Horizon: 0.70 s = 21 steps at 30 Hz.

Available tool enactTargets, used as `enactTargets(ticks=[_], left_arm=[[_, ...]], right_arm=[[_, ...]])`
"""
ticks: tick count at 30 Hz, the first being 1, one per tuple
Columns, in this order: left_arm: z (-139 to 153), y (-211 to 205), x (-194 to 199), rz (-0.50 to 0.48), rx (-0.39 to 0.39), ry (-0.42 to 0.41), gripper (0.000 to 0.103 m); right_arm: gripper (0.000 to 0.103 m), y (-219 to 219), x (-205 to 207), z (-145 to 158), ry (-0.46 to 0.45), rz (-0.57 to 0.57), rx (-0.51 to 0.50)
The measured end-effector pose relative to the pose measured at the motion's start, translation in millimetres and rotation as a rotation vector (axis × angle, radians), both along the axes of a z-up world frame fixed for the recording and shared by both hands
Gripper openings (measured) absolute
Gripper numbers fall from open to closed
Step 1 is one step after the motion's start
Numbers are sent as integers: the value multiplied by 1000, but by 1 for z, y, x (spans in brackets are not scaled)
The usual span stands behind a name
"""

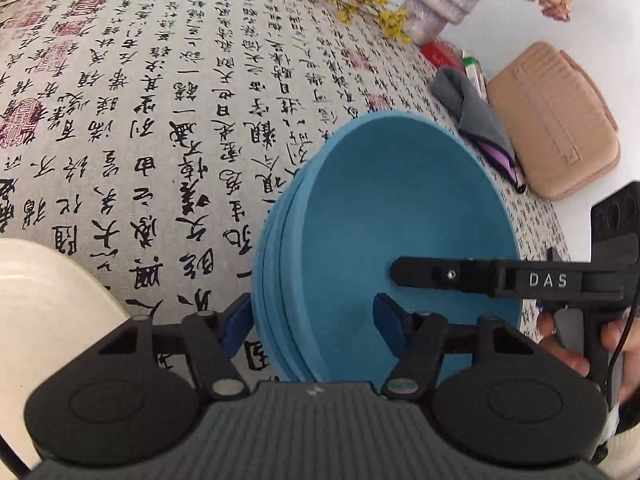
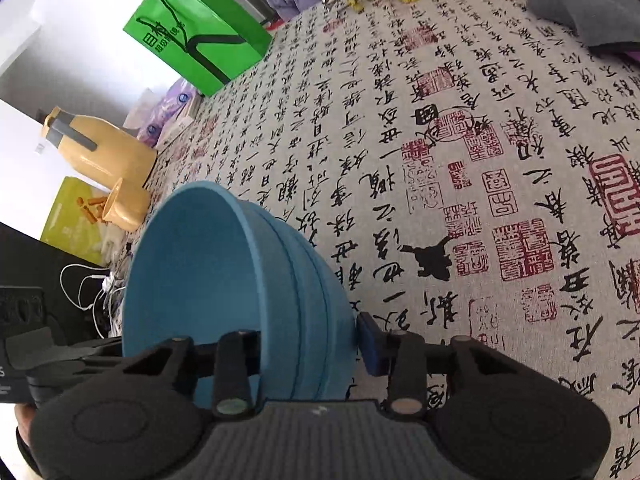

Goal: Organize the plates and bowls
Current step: 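Carry the blue bowl stack with both tools onto the cream plate stack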

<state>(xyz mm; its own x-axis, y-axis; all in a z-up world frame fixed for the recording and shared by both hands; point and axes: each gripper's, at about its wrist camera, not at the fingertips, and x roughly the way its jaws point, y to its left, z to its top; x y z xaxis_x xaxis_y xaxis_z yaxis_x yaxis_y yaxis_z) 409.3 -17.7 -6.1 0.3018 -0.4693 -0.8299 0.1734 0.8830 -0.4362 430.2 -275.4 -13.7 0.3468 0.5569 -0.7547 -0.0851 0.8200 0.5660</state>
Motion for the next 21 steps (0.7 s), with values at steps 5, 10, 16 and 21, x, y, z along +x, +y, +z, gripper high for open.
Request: enactTargets(ticks=[5,10,16,21], left_arm=[[-1,1,9,13,18,32,48],[9,2,5,33,30,11,45],[30,7,-3,42,17,-29,43],[46,19,-15,46,14,-57,40]], right_arm=[[34,3,5,3,4,42,-26],[34,5,7,10,2,56,-47],[34,11,5,36,-48,65,-66],[34,15,-3,50,-49,66,-58]])
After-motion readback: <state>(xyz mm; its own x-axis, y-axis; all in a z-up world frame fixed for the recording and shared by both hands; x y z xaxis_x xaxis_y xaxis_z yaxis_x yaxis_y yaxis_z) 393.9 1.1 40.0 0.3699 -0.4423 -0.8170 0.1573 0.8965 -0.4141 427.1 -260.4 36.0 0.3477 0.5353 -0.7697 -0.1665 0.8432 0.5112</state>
